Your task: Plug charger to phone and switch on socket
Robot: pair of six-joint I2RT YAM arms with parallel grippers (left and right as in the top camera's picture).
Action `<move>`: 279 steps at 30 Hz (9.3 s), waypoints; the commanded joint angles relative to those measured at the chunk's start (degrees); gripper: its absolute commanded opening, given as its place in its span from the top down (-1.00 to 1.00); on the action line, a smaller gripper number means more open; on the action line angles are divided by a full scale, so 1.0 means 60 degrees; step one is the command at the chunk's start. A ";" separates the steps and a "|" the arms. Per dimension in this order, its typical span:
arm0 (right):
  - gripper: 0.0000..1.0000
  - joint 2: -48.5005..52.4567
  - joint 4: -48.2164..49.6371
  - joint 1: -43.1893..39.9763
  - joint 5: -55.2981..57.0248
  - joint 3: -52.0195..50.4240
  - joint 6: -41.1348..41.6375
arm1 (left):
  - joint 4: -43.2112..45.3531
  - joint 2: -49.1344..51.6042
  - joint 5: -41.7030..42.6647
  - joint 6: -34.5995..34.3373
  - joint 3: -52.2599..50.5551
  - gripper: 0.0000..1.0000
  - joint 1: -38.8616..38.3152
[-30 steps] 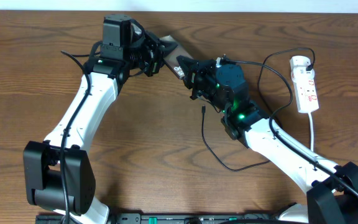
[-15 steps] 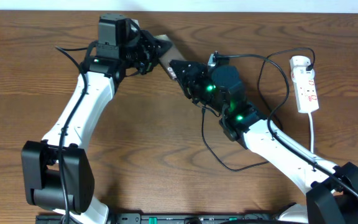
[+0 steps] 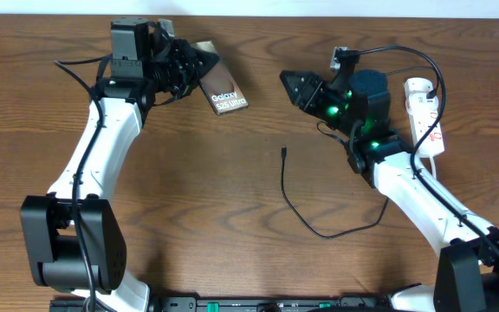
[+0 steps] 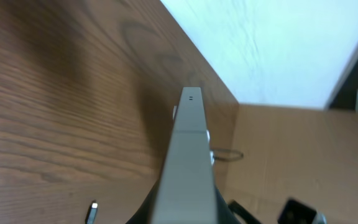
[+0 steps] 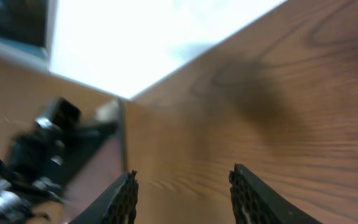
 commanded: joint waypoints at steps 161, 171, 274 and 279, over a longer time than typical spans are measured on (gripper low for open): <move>0.98 0.2685 -0.5610 0.0244 -0.8546 0.3657 -0.5770 | 0.7766 0.2401 0.3949 -0.4699 -0.0004 0.85 0.0240; 0.98 0.2685 -0.5431 0.0248 -0.8491 0.3657 -0.5603 | 0.7766 0.2401 0.4167 -0.4597 -0.0004 0.86 0.0240; 0.98 0.2685 -0.4754 0.0157 -0.7956 0.3657 -0.4131 | 0.7766 0.2401 0.4707 -0.3399 -0.0004 0.86 -0.0069; 0.98 0.2685 -0.4397 0.0178 -0.7956 0.3657 -0.3679 | 0.7766 0.2401 0.4696 -0.3297 -0.0004 0.86 -0.0069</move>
